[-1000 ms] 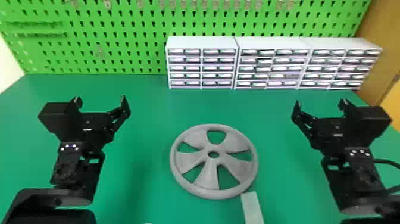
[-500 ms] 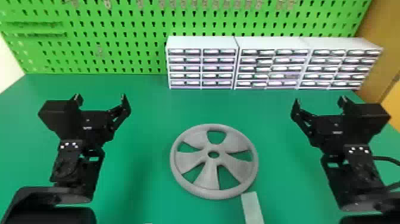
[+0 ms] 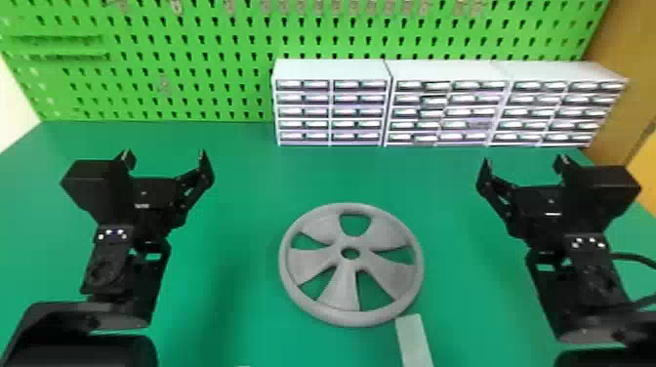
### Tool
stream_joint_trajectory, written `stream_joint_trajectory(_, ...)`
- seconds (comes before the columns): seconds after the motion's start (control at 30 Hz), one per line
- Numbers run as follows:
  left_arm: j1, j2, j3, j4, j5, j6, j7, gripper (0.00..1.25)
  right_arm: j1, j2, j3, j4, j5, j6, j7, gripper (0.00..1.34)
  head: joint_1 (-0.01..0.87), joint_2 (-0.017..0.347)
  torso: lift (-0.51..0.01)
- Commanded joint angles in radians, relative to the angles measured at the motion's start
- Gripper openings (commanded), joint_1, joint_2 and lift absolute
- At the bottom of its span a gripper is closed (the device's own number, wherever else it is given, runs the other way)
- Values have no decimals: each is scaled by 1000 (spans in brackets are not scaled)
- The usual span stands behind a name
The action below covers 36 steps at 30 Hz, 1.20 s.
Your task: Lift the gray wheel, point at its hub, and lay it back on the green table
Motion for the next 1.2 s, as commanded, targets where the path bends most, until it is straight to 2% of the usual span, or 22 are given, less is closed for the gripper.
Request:
stream_joint_trajectory(0.0,-4,0,-1,2,1,0,-4,1147,-4,4,-2,0,0,0,0,1120,692,48,-93)
stream_joint_trajectory(1.17,-11,-1,-7,6,2,-6,-4,1146,-5,4,1,3,2,-2,0,1120,692,48,-93)
